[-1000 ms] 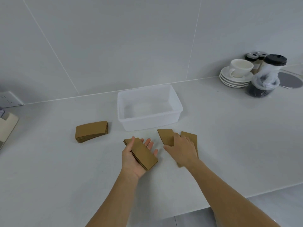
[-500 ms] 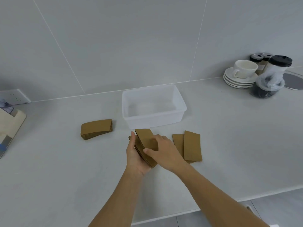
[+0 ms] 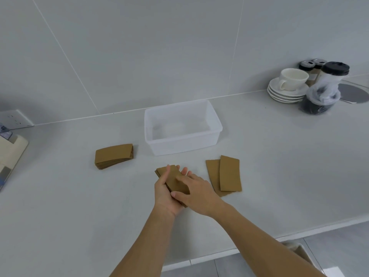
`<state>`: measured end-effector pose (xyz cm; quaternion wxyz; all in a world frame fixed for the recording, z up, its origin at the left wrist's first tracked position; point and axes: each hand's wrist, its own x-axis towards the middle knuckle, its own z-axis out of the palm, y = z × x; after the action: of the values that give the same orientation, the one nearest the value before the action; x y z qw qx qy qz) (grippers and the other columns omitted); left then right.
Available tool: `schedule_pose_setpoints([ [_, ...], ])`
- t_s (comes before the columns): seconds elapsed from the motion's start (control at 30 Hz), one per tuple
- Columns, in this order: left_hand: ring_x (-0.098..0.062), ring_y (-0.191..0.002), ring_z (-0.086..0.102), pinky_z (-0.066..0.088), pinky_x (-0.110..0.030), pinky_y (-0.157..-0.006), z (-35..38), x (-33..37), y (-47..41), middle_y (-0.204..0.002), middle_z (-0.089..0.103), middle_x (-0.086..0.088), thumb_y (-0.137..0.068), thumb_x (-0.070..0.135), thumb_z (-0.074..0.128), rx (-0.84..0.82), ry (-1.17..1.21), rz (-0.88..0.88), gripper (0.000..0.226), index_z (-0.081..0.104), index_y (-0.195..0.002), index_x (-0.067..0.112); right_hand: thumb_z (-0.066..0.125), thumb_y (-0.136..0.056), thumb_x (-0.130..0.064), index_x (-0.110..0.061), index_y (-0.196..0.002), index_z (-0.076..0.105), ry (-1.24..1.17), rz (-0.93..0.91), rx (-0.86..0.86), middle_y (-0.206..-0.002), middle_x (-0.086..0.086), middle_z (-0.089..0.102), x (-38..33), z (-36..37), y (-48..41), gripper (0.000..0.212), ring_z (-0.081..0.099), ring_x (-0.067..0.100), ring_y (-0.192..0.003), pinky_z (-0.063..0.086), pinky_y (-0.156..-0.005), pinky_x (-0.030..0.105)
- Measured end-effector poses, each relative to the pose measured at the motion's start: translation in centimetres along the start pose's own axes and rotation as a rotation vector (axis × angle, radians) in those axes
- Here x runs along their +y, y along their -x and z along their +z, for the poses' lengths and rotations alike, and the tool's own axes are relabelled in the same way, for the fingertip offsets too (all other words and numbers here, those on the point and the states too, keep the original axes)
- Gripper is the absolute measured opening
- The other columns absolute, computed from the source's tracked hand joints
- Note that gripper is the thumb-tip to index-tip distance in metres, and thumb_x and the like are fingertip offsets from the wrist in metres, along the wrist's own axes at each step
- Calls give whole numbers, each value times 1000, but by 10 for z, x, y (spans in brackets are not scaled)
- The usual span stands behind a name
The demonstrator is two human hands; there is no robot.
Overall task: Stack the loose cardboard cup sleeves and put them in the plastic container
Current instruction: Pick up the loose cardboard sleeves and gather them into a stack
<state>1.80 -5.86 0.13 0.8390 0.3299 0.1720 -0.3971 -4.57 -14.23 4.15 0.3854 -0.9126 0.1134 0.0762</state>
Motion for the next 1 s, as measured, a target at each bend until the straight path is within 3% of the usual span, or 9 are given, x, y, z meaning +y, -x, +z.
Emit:
schedule_pose_setpoints([
  [0.1, -24, -93, 69, 55, -42, -79, 5, -6, -1, -97, 72, -3, -62, 45, 73, 19, -26, -35, 54, 63, -107, 17, 52, -85, -44, -28, -138, 35, -47, 33, -136, -132, 5, 45, 7, -14, 2, 58, 46, 24, -120, 39, -101, 38],
  [0.2, -24, -83, 72, 57, -39, -68, 9, -9, -2, -95, 73, -2, -75, 45, 64, -1, -53, -53, 42, 63, -106, 16, 54, -85, -44, -27, -139, 33, -88, 54, -228, -136, 2, 45, 13, -34, 3, 61, 46, 19, -120, 40, -89, 26],
  [0.33, -28, -82, 69, 56, -44, -72, 19, -11, -1, -95, 70, -8, -73, 43, 66, -77, -36, -57, 41, 61, -102, 15, 56, -81, -48, -26, -128, 45, -169, 138, -167, -112, -6, 56, 22, -61, -1, 53, 56, 11, -97, 40, -65, 20],
  [0.4, -28, -88, 69, 55, -50, -78, 20, -11, -1, -100, 69, -10, -72, 39, 70, -76, 31, -39, 42, 61, -103, 14, 56, -81, -47, -23, -133, 40, -173, 195, -57, -111, -6, 57, 30, -72, -6, 59, 56, 9, -98, 37, -71, 19],
  [0.47, -26, -88, 70, 53, -54, -83, 17, -11, 0, -100, 70, -12, -71, 37, 71, -79, 71, -25, 41, 62, -103, 12, 55, -82, -44, -20, -135, 37, -174, 294, 81, -126, 1, 54, 40, -80, -11, 60, 52, 18, -109, 36, -80, 25],
  [0.6, -26, -90, 69, 52, -56, -84, 8, -9, 3, -101, 70, -13, -66, 35, 75, -127, 98, -5, 43, 65, -100, 11, 49, -85, -45, -14, -133, 34, -7, 447, 266, -125, 10, 51, 63, -78, -14, 59, 51, 27, -105, 44, -85, 38],
  [0.7, -26, -92, 69, 53, -55, -81, 2, -9, 5, -102, 70, -13, -66, 36, 75, -128, 117, 1, 42, 65, -98, 11, 47, -84, -53, -11, -135, 27, 147, 516, 326, -133, 13, 46, 78, -59, -13, 69, 43, 31, -121, 37, -96, 43],
  [0.83, -27, -94, 68, 52, -56, -83, -5, -6, 7, -101, 70, -13, -66, 37, 75, -121, 109, 19, 41, 66, -96, 11, 46, -83, -59, -11, -141, 15, 258, 541, 334, -139, 15, 39, 91, -30, -13, 82, 36, 31, -127, 30, -101, 41],
  [1.0, -26, -94, 68, 51, -56, -86, -9, -4, 7, -101, 70, -13, -67, 39, 74, -114, 109, 32, 42, 66, -97, 11, 43, -86, -53, -10, -136, 22, 431, 502, 372, -133, 14, 41, 92, -14, -11, 70, 38, 30, -123, 32, -95, 38],
])
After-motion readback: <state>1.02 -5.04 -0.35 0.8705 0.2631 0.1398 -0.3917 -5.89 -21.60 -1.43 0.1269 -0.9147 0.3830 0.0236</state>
